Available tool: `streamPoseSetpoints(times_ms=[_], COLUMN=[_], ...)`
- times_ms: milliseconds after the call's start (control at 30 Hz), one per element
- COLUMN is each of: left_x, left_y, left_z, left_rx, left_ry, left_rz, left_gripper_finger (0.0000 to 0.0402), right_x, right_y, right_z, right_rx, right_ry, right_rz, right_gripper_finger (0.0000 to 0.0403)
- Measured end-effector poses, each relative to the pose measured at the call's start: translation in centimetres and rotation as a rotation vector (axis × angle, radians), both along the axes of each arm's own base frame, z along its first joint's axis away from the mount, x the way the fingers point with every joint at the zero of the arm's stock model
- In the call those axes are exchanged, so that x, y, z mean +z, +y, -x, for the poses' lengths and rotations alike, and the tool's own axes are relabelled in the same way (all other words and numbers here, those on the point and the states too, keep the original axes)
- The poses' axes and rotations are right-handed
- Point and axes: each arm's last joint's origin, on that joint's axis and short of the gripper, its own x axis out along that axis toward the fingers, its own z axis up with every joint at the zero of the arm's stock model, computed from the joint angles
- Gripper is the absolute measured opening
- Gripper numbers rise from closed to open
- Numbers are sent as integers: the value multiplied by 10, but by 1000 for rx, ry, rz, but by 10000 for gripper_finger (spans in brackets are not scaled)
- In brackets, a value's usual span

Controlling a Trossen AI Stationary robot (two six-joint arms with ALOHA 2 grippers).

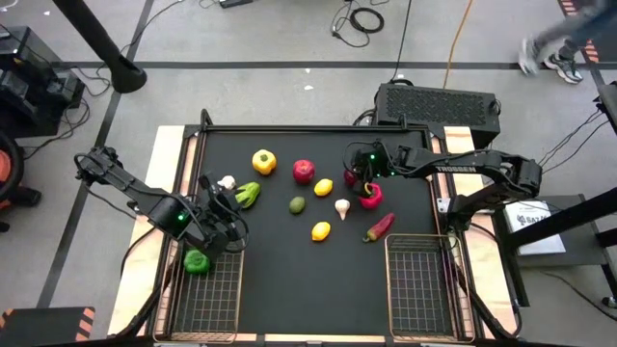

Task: Sort produce into baskets
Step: Put the right apple into the right gold wire basket

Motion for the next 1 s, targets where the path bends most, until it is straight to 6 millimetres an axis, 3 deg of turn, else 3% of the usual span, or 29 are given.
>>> streamPoseSetpoints(times_ms=[700, 833, 1000], left_x=[0, 0, 0], left_y=[0, 0, 0], left_z=[0, 0, 0], left_rx=[0, 0, 0], left_ry=[1, 1, 1], left_rz=[0, 0, 0], left_gripper_finger=[112, 112, 112], right_x=[10, 9, 10], right_y=[2, 2, 1], right_z=[5, 5, 4], right_rx=[-16, -9, -22], right_ry=[-32, -29, -43], right_rz=[9, 9, 2], right_gripper_finger=[1, 28, 92])
